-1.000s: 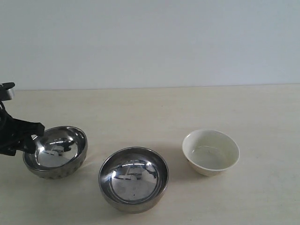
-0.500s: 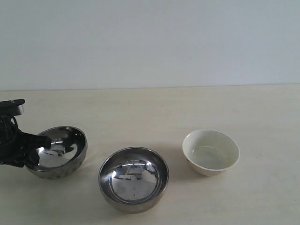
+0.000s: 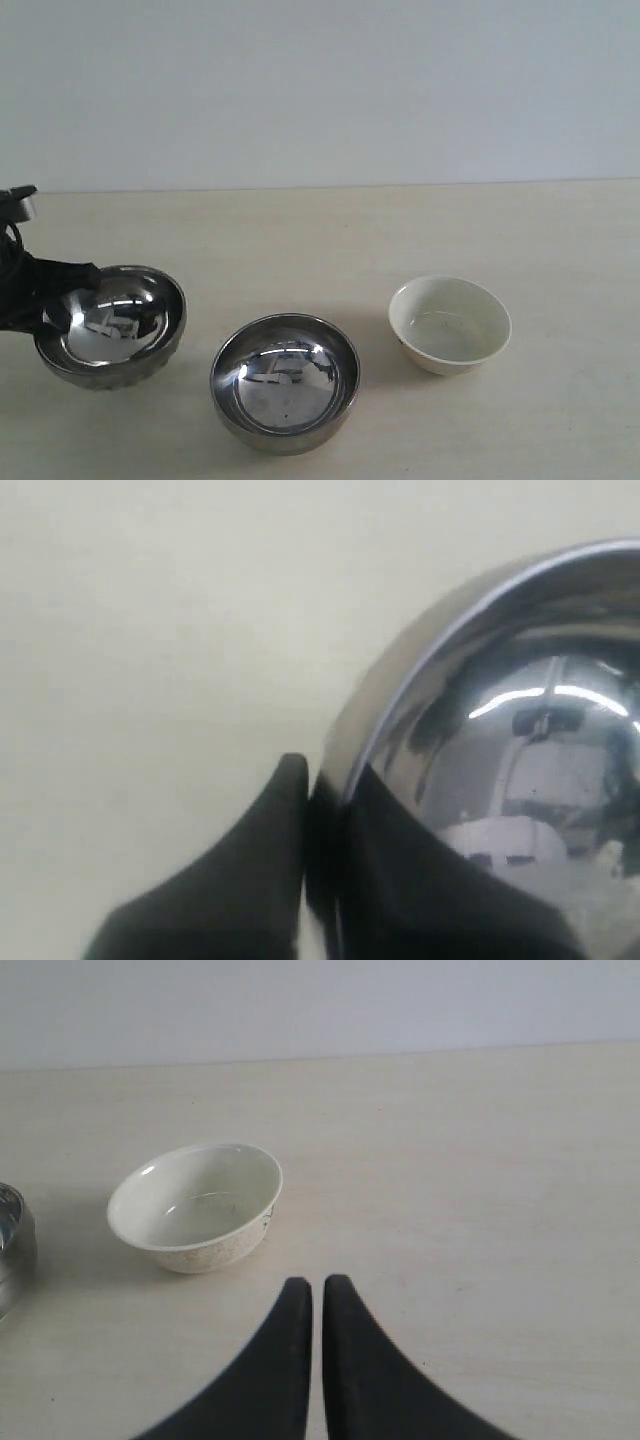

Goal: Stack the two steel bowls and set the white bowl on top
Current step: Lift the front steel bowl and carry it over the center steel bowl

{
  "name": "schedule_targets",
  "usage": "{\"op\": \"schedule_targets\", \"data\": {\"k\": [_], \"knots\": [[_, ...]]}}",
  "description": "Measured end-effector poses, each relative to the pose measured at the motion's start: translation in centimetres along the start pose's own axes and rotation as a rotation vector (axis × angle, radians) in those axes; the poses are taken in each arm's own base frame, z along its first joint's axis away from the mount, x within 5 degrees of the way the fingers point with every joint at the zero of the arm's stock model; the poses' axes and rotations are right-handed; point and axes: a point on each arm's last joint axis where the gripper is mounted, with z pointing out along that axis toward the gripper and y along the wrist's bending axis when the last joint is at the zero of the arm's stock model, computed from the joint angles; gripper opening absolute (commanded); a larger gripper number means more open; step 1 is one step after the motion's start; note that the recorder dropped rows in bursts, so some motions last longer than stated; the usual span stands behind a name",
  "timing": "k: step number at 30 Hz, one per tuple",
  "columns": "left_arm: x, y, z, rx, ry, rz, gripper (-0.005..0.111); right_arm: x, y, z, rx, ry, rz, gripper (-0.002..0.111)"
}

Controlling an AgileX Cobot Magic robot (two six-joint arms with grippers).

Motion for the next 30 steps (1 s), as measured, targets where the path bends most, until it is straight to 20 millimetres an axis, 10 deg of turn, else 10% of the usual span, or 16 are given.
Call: {"op": "schedule_targets", "data": {"k": [11, 19, 30], "knots": [[0.2, -5.1, -8.7, 0.286, -0.068, 0.095, 0.004, 0.0, 0.0, 0.0, 0.0, 0.0, 0.0, 0.0], [1.2, -10.1, -4.8, 0.356, 0.003, 0.174, 0.004, 0.0, 0.0, 0.0, 0.0, 0.0, 0.0, 0.0], [1.6, -10.7, 0.1, 0.339, 0.102, 0.149, 0.004, 0.0, 0.0, 0.0, 0.0, 0.0, 0.0, 0.0]]}}
